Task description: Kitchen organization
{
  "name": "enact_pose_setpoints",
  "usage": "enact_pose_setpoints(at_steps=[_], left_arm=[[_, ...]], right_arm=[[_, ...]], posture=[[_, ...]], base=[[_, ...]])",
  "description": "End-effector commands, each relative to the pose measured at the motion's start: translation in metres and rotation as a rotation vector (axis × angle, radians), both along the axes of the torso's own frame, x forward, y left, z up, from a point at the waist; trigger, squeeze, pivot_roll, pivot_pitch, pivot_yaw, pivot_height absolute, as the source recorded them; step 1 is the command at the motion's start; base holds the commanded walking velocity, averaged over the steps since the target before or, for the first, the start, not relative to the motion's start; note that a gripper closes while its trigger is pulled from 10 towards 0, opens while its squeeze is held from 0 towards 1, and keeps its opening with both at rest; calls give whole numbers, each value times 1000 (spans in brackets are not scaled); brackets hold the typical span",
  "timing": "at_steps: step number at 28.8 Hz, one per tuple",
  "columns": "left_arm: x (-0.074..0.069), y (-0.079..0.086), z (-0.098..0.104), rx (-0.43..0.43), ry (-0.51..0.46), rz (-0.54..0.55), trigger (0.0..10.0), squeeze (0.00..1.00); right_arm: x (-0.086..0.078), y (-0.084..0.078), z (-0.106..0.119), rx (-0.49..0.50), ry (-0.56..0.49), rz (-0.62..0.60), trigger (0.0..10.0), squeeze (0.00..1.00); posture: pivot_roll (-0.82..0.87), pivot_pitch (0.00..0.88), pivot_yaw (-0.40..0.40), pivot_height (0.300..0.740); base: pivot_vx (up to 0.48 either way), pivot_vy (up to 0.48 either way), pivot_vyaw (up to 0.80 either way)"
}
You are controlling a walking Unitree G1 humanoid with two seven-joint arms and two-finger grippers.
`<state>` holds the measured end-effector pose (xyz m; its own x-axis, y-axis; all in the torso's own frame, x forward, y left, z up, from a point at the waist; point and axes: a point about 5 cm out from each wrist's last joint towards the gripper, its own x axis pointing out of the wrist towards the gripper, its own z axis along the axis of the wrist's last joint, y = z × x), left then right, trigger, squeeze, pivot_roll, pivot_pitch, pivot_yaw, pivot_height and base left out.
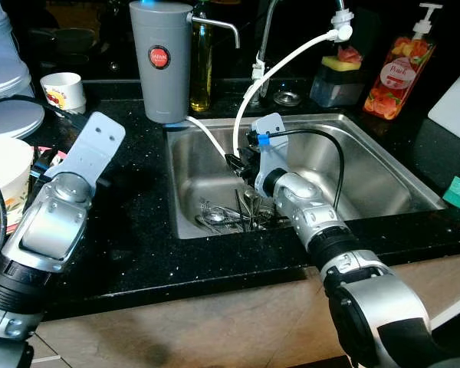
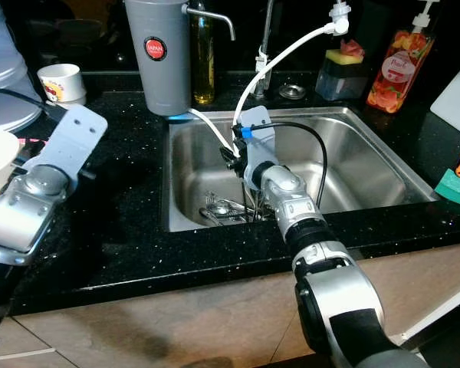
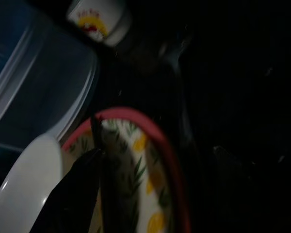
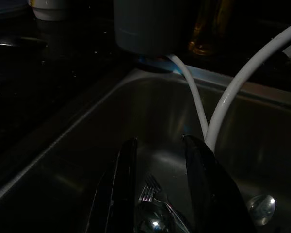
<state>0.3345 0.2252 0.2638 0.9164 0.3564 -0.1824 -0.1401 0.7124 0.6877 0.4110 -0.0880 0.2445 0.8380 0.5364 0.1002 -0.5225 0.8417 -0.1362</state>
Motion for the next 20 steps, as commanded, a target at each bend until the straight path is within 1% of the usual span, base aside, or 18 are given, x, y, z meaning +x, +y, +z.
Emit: enact_pose_setpoints(at_steps=[1,2,4,6,10,12,15,16,17,18,19,20], left_arm=[[-4,6,1,49,37,29,10000,0],[-7,11,-2,78,76,52,10000,0],[-8,12,-3,88,89,58,10000,0],[-12,17,-10,107,136,69,10000,0],[-14,19,-16,114,166,73,10000,0],[-16,21,-20,118,200,75,10000,0],[-16,21,-21,110,211,75,10000,0],[-16,21,-23,100,225,73,8745,0],[-16,21,-25,91,237,70,4157,0],[-16,20,-26,86,245,68,4157,0],[-16,20,-27,67,250,64,0,0],[-16,19,-28,56,254,60,0,0]], right_arm=[[0,-2,3,11,0,-2,10000,0],[0,-2,3,10,0,1,10000,0],[0,-2,4,9,0,2,10000,0],[0,-1,4,7,-3,5,10000,0],[0,-1,5,7,-4,8,10000,0],[0,-1,7,9,-6,11,10000,0],[0,-1,8,10,-8,12,10000,0],[0,-1,8,9,-10,13,10000,0],[0,-1,9,9,-12,13,10000,0],[0,-1,9,8,-13,13,10000,0],[0,-1,10,8,-14,12,10000,0],[0,-1,11,8,-15,11,10000,0]], posture=[[-1,91,-32,740],[-1,94,-32,740],[-1,94,-32,740],[-1,96,-34,740],[-3,100,-35,740],[-2,102,-36,740],[-2,102,-37,740],[-3,104,-37,740],[-3,104,-37,740],[-5,105,-37,740],[-5,105,-37,740],[-6,106,-37,740]], base=[[0,0,0],[0,0,0],[0,0,0],[0,0,0],[0,0,0],[0,0,0],[0,0,0],[0,0,0],[0,0,0],[0,0,0],[0,0,0],[0,0,0]])
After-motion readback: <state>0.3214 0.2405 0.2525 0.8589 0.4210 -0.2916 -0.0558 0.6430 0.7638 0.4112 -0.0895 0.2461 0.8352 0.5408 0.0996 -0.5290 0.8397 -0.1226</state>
